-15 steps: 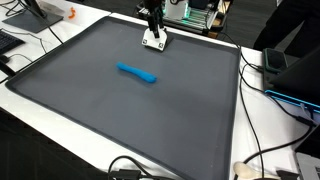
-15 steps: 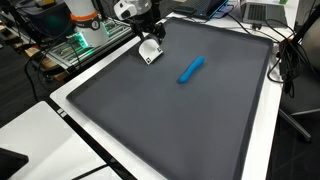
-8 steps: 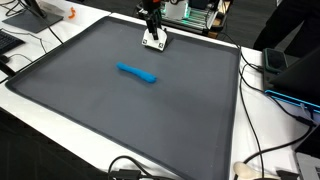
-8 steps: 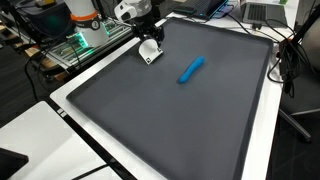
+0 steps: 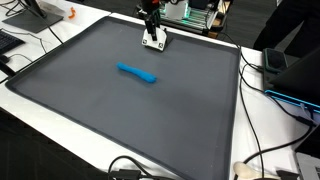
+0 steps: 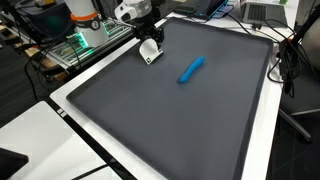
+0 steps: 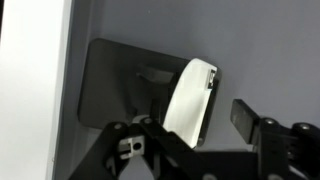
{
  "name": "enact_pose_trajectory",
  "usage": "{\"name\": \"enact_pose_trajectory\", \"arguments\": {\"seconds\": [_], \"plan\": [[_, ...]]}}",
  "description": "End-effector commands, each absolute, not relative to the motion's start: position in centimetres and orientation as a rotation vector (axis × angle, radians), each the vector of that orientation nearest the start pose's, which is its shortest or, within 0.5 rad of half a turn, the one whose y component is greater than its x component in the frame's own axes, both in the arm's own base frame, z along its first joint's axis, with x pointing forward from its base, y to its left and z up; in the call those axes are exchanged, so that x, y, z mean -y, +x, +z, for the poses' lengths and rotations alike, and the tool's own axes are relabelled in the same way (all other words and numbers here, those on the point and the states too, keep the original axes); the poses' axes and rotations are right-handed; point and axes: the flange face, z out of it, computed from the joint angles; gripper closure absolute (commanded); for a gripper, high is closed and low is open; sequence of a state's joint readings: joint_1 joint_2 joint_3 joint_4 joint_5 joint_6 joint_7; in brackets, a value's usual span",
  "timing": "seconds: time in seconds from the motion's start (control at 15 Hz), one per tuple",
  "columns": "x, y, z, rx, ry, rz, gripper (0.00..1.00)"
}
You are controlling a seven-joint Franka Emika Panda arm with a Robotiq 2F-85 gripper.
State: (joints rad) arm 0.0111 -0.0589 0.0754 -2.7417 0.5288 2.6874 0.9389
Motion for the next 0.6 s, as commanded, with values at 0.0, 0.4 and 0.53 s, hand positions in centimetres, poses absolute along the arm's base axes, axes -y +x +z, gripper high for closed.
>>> {"name": "enact_pose_trajectory", "arguments": {"seconds": [0.0, 0.4, 0.53], "plan": [[-1.63, 39.26, 23.46, -1.83, -2.302, 0.129, 0.55], [-1.52, 39.38, 23.84, -1.841, -2.265, 0.104, 1.0], [-1.43, 39.39, 24.2, -1.852, -2.24, 0.087, 1.0]]}}
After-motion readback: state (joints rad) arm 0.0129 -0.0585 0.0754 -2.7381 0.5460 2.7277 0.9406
